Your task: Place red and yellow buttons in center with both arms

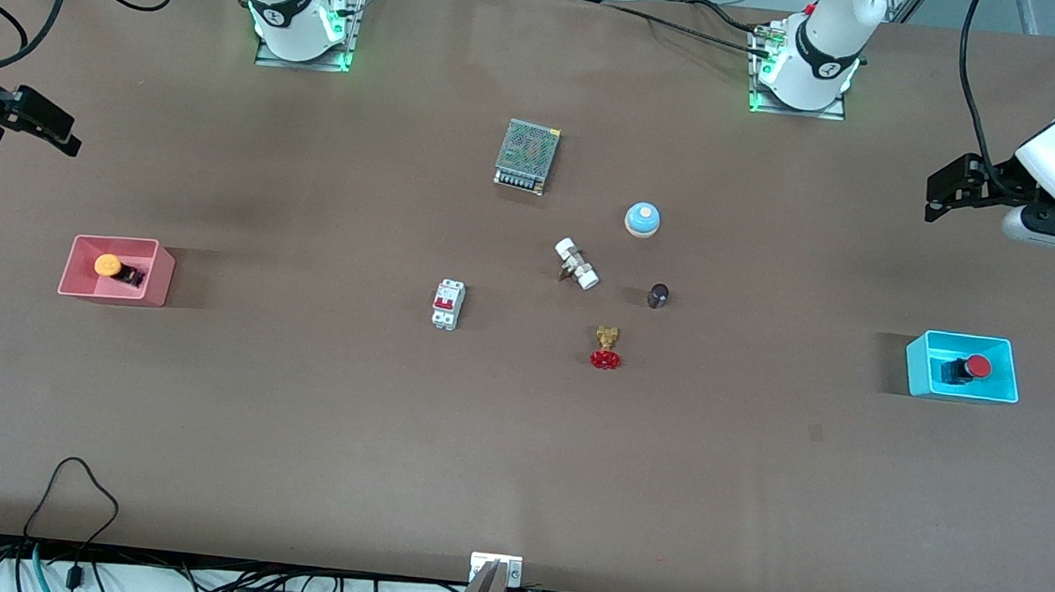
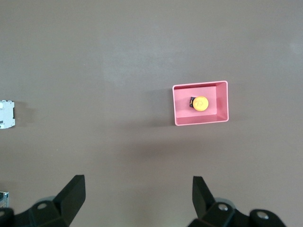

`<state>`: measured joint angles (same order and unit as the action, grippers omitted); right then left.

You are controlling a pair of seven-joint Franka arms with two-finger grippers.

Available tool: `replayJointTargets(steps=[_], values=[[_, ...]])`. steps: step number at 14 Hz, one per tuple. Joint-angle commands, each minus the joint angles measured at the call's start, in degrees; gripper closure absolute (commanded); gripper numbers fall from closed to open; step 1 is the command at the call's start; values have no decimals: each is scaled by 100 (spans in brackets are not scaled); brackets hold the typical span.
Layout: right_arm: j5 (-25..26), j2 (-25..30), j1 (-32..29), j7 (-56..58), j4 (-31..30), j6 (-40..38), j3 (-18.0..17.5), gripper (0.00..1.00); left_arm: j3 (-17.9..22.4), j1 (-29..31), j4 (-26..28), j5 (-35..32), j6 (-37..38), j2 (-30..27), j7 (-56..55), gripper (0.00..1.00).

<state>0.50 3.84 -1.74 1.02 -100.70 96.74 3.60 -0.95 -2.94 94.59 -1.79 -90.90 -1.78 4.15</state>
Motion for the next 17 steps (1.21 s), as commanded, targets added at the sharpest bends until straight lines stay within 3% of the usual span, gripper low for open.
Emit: replayJointTargets(steps=[1, 5, 11, 17], values=[[-76, -146, -143, 13, 182, 11, -17, 0, 7, 30, -178, 65, 134, 82, 33, 0], [73, -646, -143, 4, 191, 300, -17, 0, 7, 30, -178, 56, 142, 82, -11, 0], [135, -1173, -757, 21, 120, 424, -17, 0, 7, 21, -178, 56, 142, 126, 24, 0], [179, -2078, -1048, 610, 7, 1407, -8, 0, 7, 39, -187, 100, 142, 152, -37, 0]])
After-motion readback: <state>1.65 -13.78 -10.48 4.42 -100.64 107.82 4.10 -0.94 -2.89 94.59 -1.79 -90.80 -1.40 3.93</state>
